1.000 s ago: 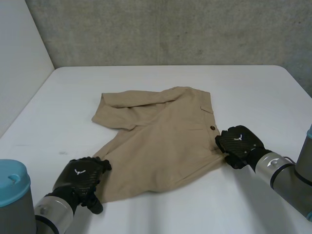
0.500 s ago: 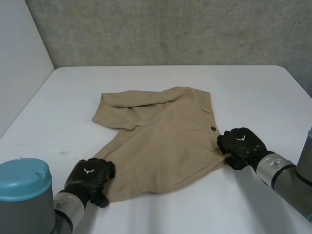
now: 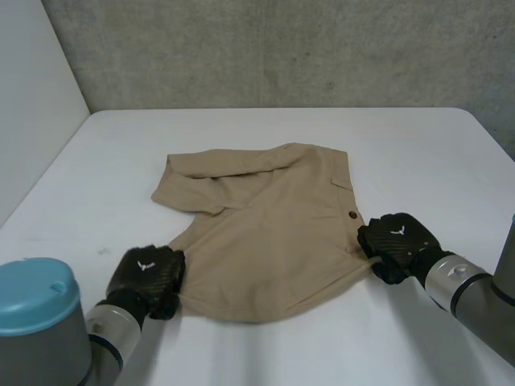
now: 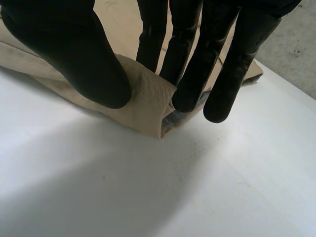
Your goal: Fold the shorts.
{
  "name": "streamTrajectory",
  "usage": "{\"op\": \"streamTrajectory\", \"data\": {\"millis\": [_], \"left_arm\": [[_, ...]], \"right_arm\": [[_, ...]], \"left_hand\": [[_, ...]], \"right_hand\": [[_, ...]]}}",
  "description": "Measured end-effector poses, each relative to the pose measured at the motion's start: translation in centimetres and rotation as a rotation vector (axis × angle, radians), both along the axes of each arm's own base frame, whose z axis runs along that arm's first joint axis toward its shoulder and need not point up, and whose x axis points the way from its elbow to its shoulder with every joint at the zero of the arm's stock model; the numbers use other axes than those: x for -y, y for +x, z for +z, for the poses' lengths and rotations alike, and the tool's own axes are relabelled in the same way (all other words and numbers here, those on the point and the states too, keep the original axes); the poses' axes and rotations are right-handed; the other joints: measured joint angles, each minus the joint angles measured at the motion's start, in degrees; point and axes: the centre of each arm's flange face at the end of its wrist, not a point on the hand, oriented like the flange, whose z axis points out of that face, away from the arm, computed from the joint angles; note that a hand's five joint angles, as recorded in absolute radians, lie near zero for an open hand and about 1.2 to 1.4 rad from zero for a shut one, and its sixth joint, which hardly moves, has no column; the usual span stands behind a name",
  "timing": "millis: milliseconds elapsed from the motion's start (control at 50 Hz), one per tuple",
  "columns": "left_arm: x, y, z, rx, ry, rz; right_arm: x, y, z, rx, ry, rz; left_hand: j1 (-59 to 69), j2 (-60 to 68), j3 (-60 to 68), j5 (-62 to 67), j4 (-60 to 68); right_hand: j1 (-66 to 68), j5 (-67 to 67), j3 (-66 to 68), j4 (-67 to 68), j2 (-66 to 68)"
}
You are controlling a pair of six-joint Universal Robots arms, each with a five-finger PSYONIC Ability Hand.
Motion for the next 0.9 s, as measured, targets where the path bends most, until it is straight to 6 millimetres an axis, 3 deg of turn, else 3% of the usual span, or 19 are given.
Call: {"op": "streamTrajectory", "data": {"millis": [100, 180, 260, 280, 340, 380, 460, 580, 680, 800, 860, 900], "left_arm": [[-0.2, 0.1, 4.0, -0.068, -0.121, -0.003], [-0.8, 0.5, 8.6, -0.135, -0.24, -0.006], [-1.8, 1.0, 12.5, -0.184, -0.328, -0.008], [-2.3, 1.3, 14.4, -0.205, -0.366, -0.009], [-2.9, 1.6, 16.1, -0.225, -0.403, -0.01], [-3.9, 2.0, 18.9, -0.258, -0.461, -0.016], [-5.1, 2.4, 21.1, -0.284, -0.499, -0.042], [-5.5, 2.2, 20.7, -0.271, -0.452, -0.087], [-4.7, 1.6, 18.0, -0.222, -0.345, -0.105], [-1.6, 0.3, 13.1, -0.139, -0.188, -0.092], [-0.2, -0.1, 12.0, -0.123, -0.163, -0.077], [2.0, -0.4, 10.6, -0.106, -0.135, -0.051]], "right_arm": [[-0.9, -0.2, 2.3, -0.004, 0.015, -0.006], [-1.5, -0.6, 5.2, -0.001, -0.001, -0.02], [-2.5, -1.0, 9.8, 0.026, -0.078, -0.039], [-3.0, -1.1, 11.8, 0.044, -0.121, -0.045], [-3.3, -1.1, 13.0, 0.055, -0.151, -0.048], [-4.4, -1.3, 16.8, 0.099, -0.253, -0.057], [-5.4, -1.6, 19.5, 0.131, -0.318, -0.062], [-5.7, -1.8, 19.8, 0.127, -0.301, -0.067], [-5.3, -1.8, 18.0, 0.092, -0.234, -0.067], [-3.0, -1.2, 12.4, -0.008, -0.054, -0.044], [-2.4, -1.0, 11.0, -0.031, -0.012, -0.04], [-1.6, -0.4, 8.8, -0.067, 0.045, -0.038]], "left_hand": [[0.0, 0.9, 0.0, 0.0, 0.0], [0.0, 1.1, 0.0, 0.0, 0.0], [0.0, 1.6, 0.3, 0.0, 0.0], [0.0, 1.6, 0.3, 0.0, 0.1], [0.0, 1.6, 0.3, 0.0, 0.1], [0.0, 1.6, 0.3, 0.0, 0.2], [0.0, 1.7, 0.5, 0.0, 0.2], [0.0, 1.7, 0.5, 0.0, 0.3], [0.0, 1.7, 0.4, 0.0, 0.3], [0.0, 1.7, 0.5, 0.0, 0.3], [0.0, 1.8, 0.5, 0.0, 0.3], [0.0, 1.8, 0.5, 0.0, 0.3]], "right_hand": [[0.0, 0.0, 0.0, 0.0, 0.0], [0.0, 0.0, 0.0, 0.0, 0.0], [0.0, 0.0, 0.0, 0.0, 0.0], [0.7, 0.0, 0.0, 0.0, 0.0], [0.7, 0.0, 0.0, 0.0, 0.0], [2.3, 0.0, 0.2, 0.0, 0.0], [2.8, 0.4, 0.2, 0.0, 0.0], [2.8, 0.4, 0.2, 0.0, 0.0], [2.8, 0.4, 0.2, 0.2, 0.0], [2.8, 0.4, 0.2, 0.3, 0.0], [3.1, 0.5, 0.2, 0.3, 0.0], [3.3, 0.7, 0.2, 0.3, 0.0]]}}
